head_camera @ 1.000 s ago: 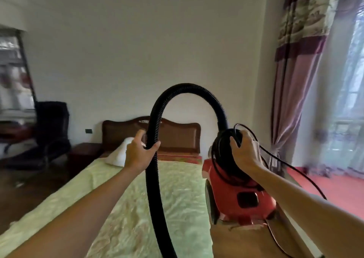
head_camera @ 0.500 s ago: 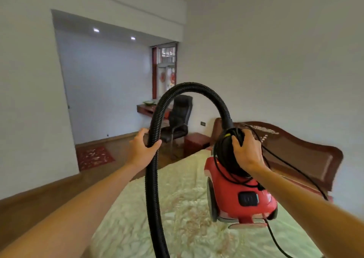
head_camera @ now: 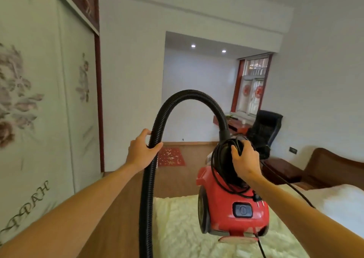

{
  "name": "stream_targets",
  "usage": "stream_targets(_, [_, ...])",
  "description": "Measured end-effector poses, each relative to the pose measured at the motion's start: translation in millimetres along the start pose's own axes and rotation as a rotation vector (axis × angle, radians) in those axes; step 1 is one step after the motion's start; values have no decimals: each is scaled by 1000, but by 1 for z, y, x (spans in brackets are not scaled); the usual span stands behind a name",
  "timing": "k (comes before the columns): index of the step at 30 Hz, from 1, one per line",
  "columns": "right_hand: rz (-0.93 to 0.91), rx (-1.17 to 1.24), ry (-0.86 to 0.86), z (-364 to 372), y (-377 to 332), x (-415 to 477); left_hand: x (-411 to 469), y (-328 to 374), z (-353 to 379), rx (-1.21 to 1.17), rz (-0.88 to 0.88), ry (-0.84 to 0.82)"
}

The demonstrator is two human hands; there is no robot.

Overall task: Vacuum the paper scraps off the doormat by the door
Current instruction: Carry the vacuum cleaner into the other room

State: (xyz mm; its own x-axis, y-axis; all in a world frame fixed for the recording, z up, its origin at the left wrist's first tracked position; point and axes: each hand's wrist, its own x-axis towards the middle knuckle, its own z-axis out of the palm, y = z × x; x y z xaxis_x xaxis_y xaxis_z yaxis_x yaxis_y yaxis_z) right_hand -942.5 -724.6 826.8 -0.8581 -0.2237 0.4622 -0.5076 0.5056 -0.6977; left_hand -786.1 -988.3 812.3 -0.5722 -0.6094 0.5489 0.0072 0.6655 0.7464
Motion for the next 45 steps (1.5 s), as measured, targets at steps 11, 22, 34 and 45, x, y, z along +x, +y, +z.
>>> stream_targets(11, [-20,124,-85,165,-82,84,119,-112,-64,83,-44,54])
stream_targets(22, [-110,132,-166,289,-89,189,209,-208,-64,113,-110,78])
stream_targets(34, [-187,212,-244,417,-97,325,331,-269,-25,185,-131,183])
stream_targets(45, [-171,238,-250,547,-111,416,456,-369,-4,212,-146,224])
